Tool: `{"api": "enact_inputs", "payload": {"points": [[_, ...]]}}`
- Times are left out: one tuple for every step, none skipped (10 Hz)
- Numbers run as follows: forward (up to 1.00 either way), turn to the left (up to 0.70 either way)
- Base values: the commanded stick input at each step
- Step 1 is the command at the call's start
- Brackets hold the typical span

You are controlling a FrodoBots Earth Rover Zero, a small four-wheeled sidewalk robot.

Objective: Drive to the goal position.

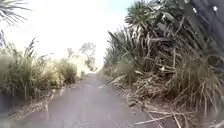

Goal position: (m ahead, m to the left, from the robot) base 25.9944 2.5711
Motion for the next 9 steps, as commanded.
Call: {"api": "enact_inputs", "payload": {"points": [[0.70, 0.35], [0.70, 0.35], [0.70, 0.35], [0.70, 0.35], [0.70, 0.35], [0.70, 0.35], [0.70, 0.17], [0.56, 0.00], [0.10, 0.00]]}}
